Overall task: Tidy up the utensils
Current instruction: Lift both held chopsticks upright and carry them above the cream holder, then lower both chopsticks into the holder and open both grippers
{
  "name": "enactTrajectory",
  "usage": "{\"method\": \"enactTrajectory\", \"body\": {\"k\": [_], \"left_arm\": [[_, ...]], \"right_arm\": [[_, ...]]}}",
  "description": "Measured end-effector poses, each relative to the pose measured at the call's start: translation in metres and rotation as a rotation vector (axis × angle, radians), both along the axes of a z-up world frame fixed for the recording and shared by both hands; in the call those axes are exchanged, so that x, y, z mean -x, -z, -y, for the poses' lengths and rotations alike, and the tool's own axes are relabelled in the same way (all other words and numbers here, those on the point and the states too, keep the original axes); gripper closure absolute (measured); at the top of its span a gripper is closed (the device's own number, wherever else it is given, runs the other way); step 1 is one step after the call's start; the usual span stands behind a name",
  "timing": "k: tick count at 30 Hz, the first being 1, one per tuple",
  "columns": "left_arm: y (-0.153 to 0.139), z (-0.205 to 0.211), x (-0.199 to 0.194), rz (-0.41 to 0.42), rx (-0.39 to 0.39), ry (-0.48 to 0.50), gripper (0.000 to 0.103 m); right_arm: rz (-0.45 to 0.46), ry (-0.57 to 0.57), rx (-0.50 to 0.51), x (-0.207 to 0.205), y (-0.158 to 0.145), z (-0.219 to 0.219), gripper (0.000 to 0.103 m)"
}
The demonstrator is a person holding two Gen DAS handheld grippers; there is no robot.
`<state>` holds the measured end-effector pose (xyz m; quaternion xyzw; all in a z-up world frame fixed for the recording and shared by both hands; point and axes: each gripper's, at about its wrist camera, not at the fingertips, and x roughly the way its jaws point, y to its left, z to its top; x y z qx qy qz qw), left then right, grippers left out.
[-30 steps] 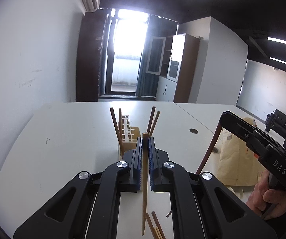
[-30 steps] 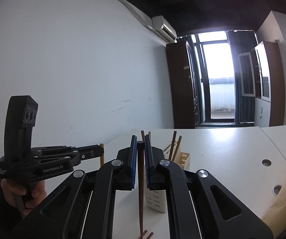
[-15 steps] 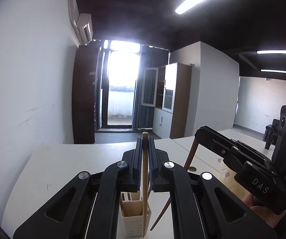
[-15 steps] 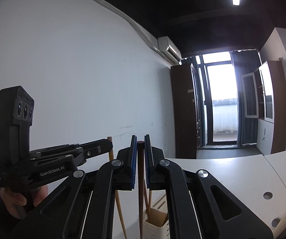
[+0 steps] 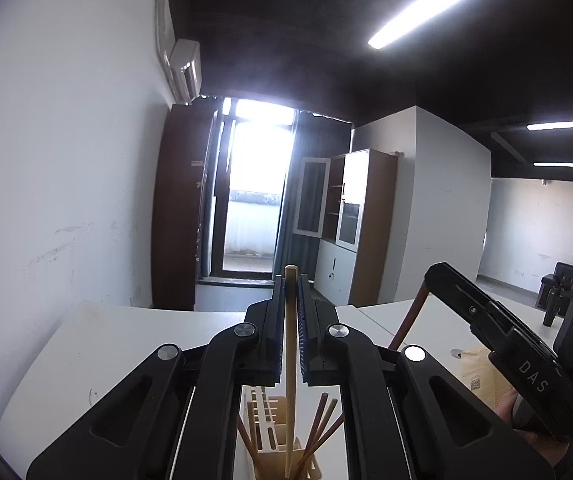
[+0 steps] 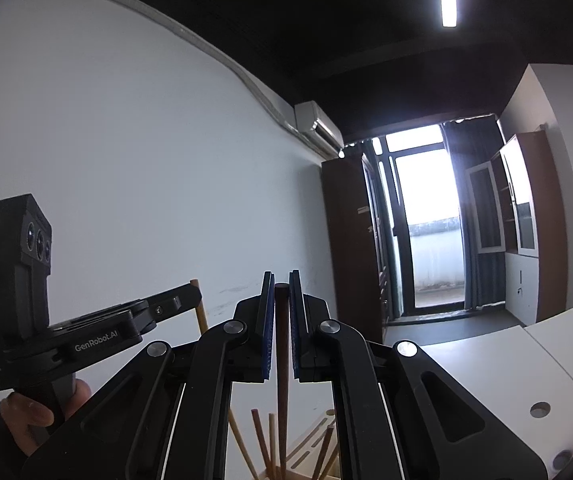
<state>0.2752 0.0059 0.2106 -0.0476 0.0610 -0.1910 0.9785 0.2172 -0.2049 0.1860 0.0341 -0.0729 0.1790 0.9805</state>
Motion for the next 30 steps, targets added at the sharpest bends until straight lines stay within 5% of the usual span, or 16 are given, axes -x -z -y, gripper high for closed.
{"method": "enactTrajectory", "body": {"k": [9, 22, 30], "left_arm": [[0.046, -0.008, -0.026, -0.070, 0.029, -0.045, 0.098], [0.076, -0.003, -0.022, -0.126, -0.024, -0.038, 0.097], [0.074, -0.004, -0.011, -0.093, -0.051, -0.051, 0.097]], "right_arm": [[-0.086, 0.027, -0.009, -0.023, 0.032, 0.005, 0.095], [-0.168, 0.022, 0.024, -0.037, 0.062, -0.007, 0.095], [-0.207, 0.024, 0.034, -0.045, 0.073, -0.009, 0.095]]}}
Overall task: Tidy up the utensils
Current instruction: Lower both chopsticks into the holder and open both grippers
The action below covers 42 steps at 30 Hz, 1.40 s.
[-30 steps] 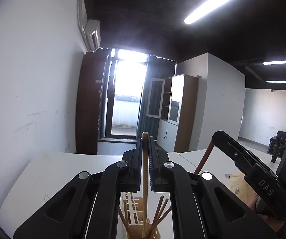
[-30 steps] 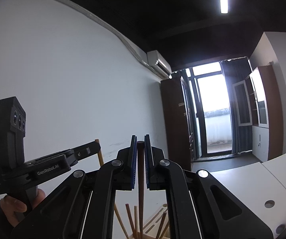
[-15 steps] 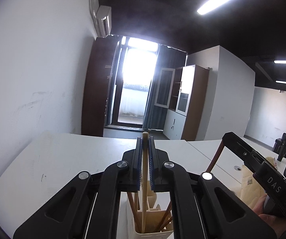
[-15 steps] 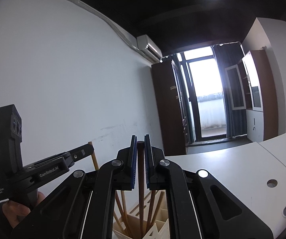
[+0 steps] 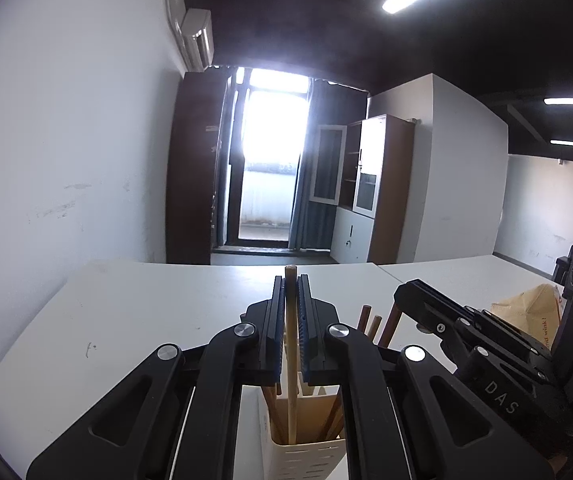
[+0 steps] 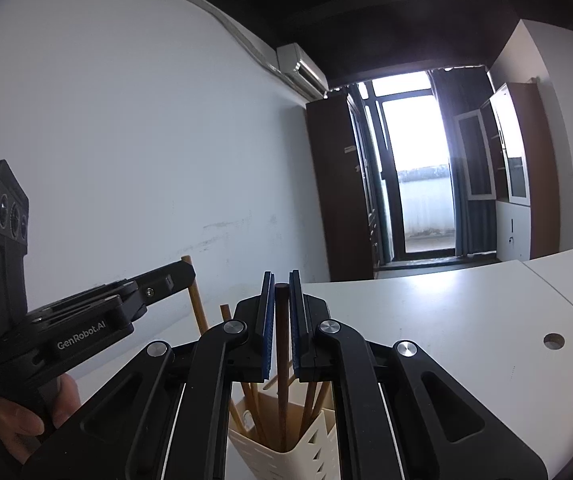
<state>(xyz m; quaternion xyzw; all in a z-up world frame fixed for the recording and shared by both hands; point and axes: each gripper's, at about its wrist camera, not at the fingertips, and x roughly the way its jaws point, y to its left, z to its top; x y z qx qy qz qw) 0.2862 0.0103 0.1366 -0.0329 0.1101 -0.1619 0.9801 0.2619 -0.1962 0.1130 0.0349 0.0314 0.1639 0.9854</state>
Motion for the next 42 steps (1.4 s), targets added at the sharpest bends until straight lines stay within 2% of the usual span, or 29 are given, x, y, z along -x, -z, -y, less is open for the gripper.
{"method": "enactTrajectory", "body": {"k": [9, 18, 42], "left_arm": [[-0.011, -0.001, 0.004, 0.066, 0.045, 0.012, 0.097], [0.001, 0.006, -0.002, 0.042, 0.024, 0.007, 0.097], [0.008, 0.003, 0.000, 0.003, 0.013, 0.010, 0.097]], "right_arm": [[0.009, 0.013, 0.034, -0.001, 0.003, -0.004, 0.095], [-0.015, 0.006, 0.039, -0.005, 0.011, -0.004, 0.095], [-0.031, -0.012, 0.011, -0.010, 0.008, -0.005, 0.095]]}}
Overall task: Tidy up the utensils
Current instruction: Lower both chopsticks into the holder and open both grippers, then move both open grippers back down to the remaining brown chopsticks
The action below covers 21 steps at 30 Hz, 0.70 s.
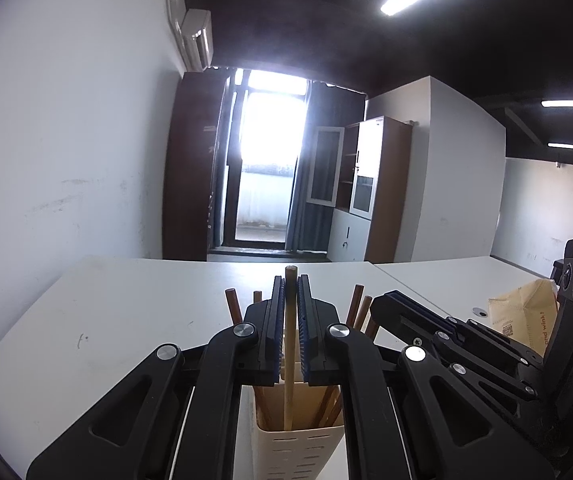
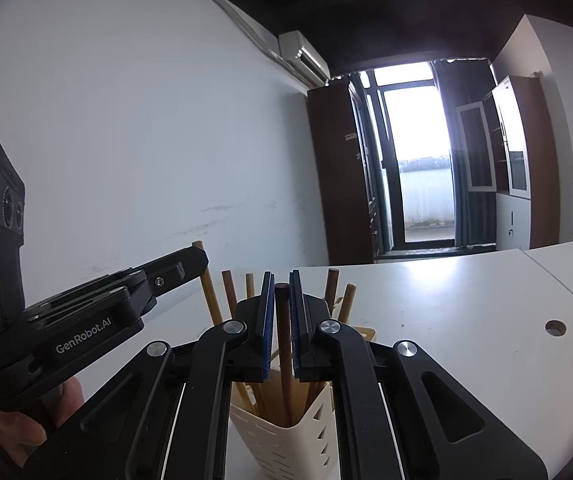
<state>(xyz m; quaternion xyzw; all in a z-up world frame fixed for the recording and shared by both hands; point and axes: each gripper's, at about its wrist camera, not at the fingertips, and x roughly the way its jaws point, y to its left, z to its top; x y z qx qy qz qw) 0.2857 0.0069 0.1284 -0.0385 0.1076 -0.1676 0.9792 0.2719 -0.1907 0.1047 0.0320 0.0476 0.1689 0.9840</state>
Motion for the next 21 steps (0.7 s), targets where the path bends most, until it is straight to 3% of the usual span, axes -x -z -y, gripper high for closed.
{"method": "enactTrajectory", "body": {"k": [5, 8, 9, 11, 13, 16, 19, 21], "left_arm": [[-0.005, -0.005, 0.007, 0.016, 0.017, -0.013, 0.096], [-0.008, -0.010, 0.015, 0.020, 0.037, -0.017, 0.074], [-0.010, -0.013, 0.018, 0.026, 0.047, -0.019, 0.063], [-0.013, -0.017, 0.024, 0.033, 0.056, -0.023, 0.052], [-0.015, -0.021, 0.030, 0.032, 0.067, -0.027, 0.028], [-0.015, -0.030, 0.039, 0.013, 0.090, -0.030, 0.008], [-0.006, -0.039, 0.044, -0.045, 0.099, -0.024, 0.006], [0.004, -0.041, 0.044, -0.103, 0.093, -0.017, 0.006]], "right_arm": [[0.024, -0.004, -0.051, 0.010, -0.008, 0.007, 0.094], [0.051, -0.003, -0.080, 0.020, -0.016, 0.013, 0.092], [0.062, -0.004, -0.088, 0.024, -0.019, 0.015, 0.087], [0.084, -0.004, -0.100, 0.033, -0.024, 0.018, 0.073], [0.104, 0.001, -0.121, 0.043, -0.027, 0.022, 0.047], [0.112, 0.004, -0.135, 0.057, -0.029, 0.027, 0.031], [0.092, 0.022, -0.132, 0.067, -0.023, 0.033, 0.019], [0.064, 0.029, -0.131, 0.072, -0.016, 0.038, 0.018]]}}
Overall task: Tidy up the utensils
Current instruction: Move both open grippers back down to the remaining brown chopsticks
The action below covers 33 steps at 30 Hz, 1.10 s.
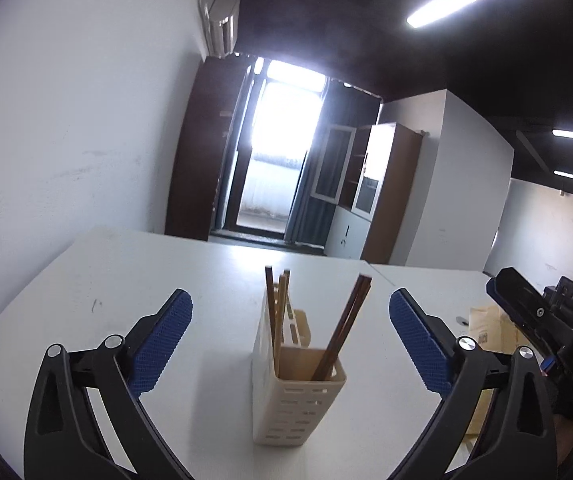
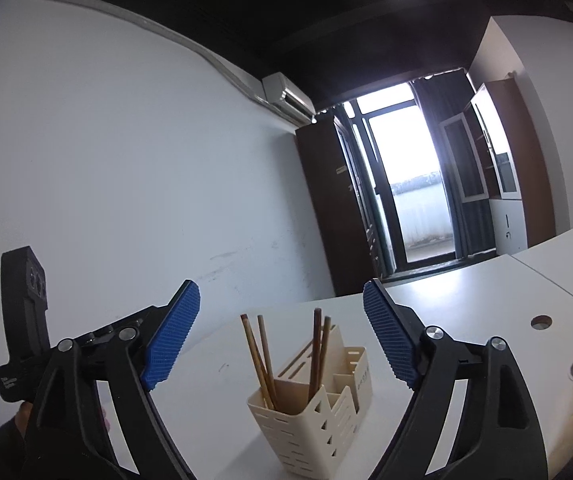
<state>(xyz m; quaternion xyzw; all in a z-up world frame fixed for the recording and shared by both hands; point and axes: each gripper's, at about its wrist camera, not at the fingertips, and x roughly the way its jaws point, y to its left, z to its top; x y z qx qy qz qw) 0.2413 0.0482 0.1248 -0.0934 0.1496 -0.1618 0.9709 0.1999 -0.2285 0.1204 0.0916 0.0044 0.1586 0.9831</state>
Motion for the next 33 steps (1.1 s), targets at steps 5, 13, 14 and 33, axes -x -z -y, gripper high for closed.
{"method": "enactTrajectory", "body": {"k": [5, 13, 14, 33], "left_arm": [[0.040, -0.002, 0.000, -0.156, -0.043, 0.000, 0.006], [0.127, 0.018, -0.009, -0.428, -0.097, 0.089, 0.006], [0.139, 0.023, -0.010, -0.457, -0.101, 0.100, 0.006], [0.220, 0.060, 0.002, -0.548, -0.284, 0.182, 0.008]], "right_arm": [[-0.101, 0.039, -0.018, 0.003, 0.026, 0.016, 0.015], [-0.317, 0.139, -0.073, -0.011, 0.095, 0.046, 0.014], [-0.358, 0.146, -0.097, -0.015, 0.105, 0.051, 0.014], [-0.642, -0.047, 0.129, -0.036, 0.187, 0.002, 0.017]]}}
